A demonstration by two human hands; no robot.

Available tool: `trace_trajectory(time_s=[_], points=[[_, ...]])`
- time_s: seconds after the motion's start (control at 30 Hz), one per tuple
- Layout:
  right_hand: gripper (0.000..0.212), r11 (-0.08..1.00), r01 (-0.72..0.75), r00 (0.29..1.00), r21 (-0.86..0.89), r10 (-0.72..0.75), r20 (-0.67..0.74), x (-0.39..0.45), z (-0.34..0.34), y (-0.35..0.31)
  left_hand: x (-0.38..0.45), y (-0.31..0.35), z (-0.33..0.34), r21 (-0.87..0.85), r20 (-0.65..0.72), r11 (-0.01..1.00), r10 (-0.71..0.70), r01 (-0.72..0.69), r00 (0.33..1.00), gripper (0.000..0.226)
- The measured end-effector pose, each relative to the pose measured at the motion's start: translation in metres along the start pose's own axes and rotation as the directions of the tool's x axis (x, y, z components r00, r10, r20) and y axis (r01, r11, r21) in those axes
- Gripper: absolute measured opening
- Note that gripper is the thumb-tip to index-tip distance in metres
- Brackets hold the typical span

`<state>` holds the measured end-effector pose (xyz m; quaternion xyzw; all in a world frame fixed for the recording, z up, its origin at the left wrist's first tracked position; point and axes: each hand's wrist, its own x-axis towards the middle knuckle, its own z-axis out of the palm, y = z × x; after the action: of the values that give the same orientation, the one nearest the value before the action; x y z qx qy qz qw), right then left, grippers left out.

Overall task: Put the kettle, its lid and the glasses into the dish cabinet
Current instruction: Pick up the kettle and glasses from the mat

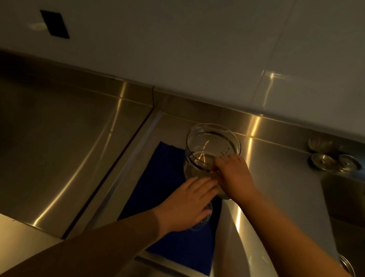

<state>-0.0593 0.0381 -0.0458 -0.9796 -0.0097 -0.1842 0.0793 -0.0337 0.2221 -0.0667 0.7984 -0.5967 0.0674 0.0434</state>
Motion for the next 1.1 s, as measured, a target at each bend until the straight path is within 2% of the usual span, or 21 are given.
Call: trace_trajectory(time_s=[0.13, 0.3, 0.53, 0.9, 1.1], points=[[0.017, 1.0, -0.025, 1.0, -0.014, 0.025, 0.011, -0.001, 0.004, 0.002, -0.005, 0.009, 0.013, -0.16, 0.126, 0.986, -0.037, 0.057, 0.991, 0.059], [0.015, 0.999, -0.043, 0.999, 0.012, 0.043, 0.019, -0.003, 0.004, 0.002, -0.004, 0.01, 0.019, -0.092, 0.217, 0.994, -0.046, 0.067, 0.975, 0.062], [0.013, 0.999, -0.051, 0.998, 0.007, 0.051, 0.02, -0.003, 0.006, 0.003, 0.003, 0.008, 0.026, -0.124, 0.318, 0.982, -0.097, 0.142, 0.943, 0.067], [0.02, 0.998, -0.06, 0.998, -0.008, 0.06, -0.005, 0.0, 0.007, 0.001, 0.008, 0.009, 0.031, -0.081, 0.392, 0.986, -0.105, 0.148, 0.914, 0.079], [0.021, 0.999, -0.047, 0.999, 0.001, 0.047, -0.016, 0.001, 0.007, 0.002, 0.011, 0.007, 0.03, -0.109, 0.401, 0.982, -0.098, 0.153, 0.911, 0.077]])
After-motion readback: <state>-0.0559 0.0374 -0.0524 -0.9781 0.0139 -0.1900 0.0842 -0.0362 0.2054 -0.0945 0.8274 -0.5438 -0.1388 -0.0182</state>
